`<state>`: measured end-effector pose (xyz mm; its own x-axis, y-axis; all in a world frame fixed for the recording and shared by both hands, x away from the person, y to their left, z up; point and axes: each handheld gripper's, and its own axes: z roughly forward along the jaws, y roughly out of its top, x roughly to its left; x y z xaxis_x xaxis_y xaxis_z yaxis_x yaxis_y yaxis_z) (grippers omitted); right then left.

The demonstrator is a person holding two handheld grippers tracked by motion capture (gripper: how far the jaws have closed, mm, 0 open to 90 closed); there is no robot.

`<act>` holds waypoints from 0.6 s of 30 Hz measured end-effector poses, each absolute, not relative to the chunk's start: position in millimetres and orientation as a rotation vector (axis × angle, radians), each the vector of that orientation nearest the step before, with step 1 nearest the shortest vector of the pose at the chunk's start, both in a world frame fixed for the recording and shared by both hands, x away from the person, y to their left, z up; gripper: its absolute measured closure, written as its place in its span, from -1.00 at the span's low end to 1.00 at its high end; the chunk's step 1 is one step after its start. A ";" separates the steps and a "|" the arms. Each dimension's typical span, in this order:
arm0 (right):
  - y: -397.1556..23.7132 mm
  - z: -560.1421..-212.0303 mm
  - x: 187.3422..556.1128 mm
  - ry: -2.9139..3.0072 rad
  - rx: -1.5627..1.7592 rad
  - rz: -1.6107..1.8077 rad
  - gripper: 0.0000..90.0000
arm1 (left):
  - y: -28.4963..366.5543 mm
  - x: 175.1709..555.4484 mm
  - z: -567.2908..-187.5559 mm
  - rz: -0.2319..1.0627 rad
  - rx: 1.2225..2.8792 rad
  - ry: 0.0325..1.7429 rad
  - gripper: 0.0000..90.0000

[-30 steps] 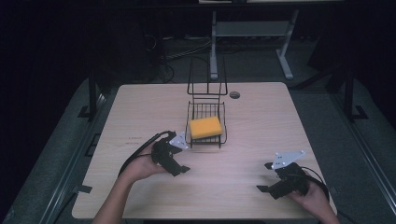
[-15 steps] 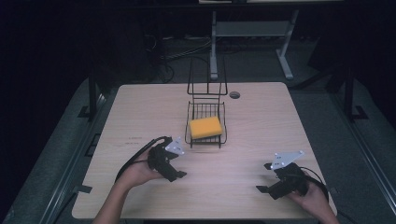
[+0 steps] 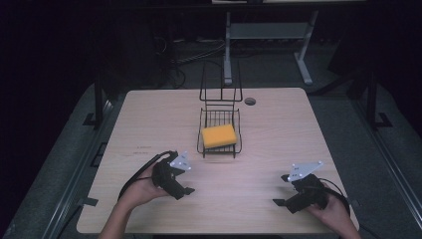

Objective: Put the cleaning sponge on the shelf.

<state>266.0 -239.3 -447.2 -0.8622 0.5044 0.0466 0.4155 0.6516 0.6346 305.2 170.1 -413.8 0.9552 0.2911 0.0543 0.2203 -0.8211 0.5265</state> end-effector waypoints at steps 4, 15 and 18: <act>-238.8 -447.8 266.1 2.734 0.762 0.993 -0.70 | 173.8 302.0 -414.8 0.180 2.569 0.371 -0.62; -238.1 -449.2 266.2 2.742 0.756 0.985 -0.70 | 186.1 294.3 -415.9 0.192 2.557 0.392 -0.62; -237.6 -449.5 265.9 2.744 0.766 0.981 -0.70 | 191.3 290.8 -417.1 0.193 2.551 0.407 -0.62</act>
<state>265.9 -237.6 -449.5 -0.8630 0.5029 0.0478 0.4192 0.6603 0.6231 290.8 191.3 -417.1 0.9440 0.3257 0.0537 0.2477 -0.8064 0.5371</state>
